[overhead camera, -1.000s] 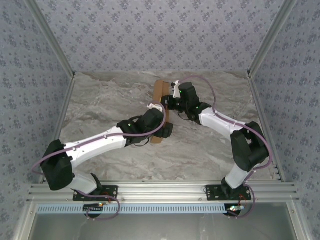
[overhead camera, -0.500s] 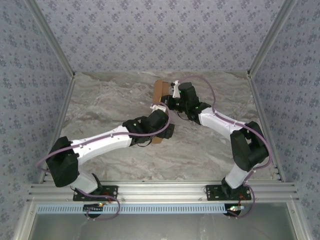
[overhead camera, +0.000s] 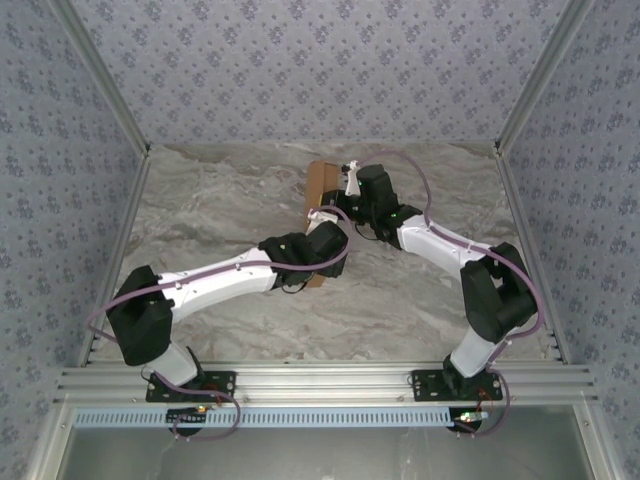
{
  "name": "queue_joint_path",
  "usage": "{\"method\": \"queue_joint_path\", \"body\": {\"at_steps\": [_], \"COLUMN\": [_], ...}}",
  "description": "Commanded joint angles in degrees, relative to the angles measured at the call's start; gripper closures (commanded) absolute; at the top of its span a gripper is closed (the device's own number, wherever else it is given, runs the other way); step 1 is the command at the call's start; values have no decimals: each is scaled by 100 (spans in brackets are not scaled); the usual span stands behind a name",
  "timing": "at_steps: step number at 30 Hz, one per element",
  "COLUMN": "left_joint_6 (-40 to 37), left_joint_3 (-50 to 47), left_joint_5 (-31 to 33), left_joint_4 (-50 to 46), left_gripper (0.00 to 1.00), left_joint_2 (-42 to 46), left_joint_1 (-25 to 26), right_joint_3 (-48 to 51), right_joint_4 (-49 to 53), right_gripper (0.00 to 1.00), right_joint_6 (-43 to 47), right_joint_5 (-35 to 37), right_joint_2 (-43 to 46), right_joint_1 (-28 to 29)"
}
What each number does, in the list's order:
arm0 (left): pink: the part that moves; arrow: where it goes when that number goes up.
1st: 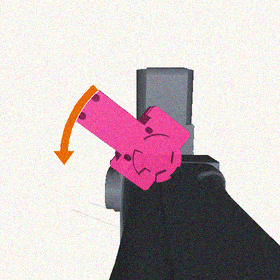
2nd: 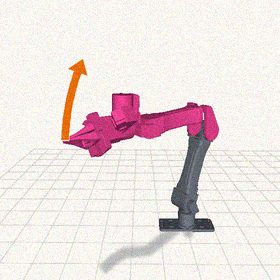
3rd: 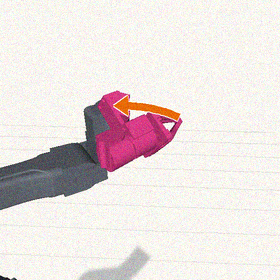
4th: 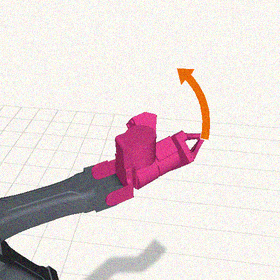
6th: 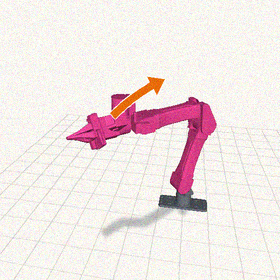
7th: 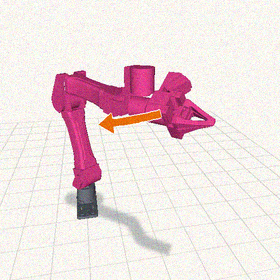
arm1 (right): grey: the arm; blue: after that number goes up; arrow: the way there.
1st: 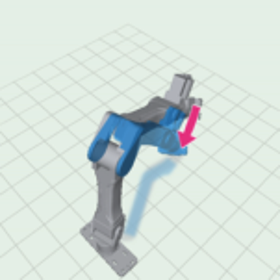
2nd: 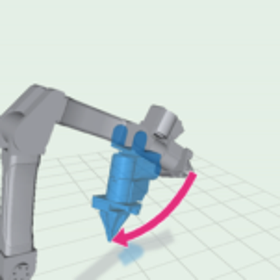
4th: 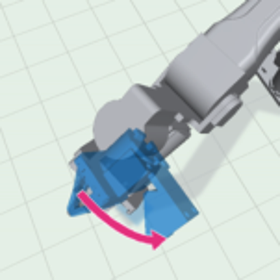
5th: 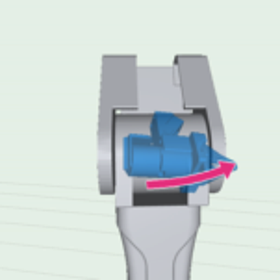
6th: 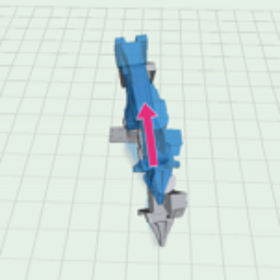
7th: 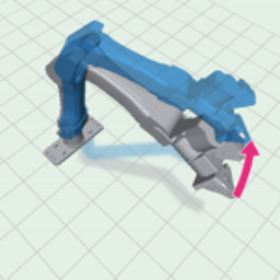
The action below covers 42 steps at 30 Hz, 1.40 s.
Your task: Fold the paper box
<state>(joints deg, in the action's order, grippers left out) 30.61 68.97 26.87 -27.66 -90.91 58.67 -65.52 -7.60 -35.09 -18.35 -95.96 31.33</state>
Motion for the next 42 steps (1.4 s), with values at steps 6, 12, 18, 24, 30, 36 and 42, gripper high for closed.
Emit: {"method": "queue_joint_path", "body": {"at_steps": [6,12,18,24,30,36,42], "left_joint_6": [-123,-344,-802,-1349,-1975,-2561,-3718], "left_joint_3": [-302,-629,-963,-1352,-1610,-1836,-1750], "left_joint_5": [199,-39,-341,-895,-1734,-2961,-4400], "left_joint_4": [36,257,543,959,1364,1874,1965], "left_gripper": [28,43,53,58,62,63,71], "left_joint_2": [297,529,838,1337,1733,2044,2013], "left_joint_1": [-18,-176,-385,-775,-1226,-1775,-2350], "right_joint_3": [111,96,7,-47,-158,-229,-442], "right_joint_4": [821,908,1173,1650,2031,2516,2696], "right_gripper": [97,86,71,56,48,45,43], "right_joint_6": [152,221,464,1111,1874,3020,3915], "right_joint_5": [181,191,218,384,-222,-145,-937], "right_joint_2": [-31,180,562,1099,1436,1668,1697], "right_joint_1": [25,-32,-173,-443,-990,-1373,-2103]}}
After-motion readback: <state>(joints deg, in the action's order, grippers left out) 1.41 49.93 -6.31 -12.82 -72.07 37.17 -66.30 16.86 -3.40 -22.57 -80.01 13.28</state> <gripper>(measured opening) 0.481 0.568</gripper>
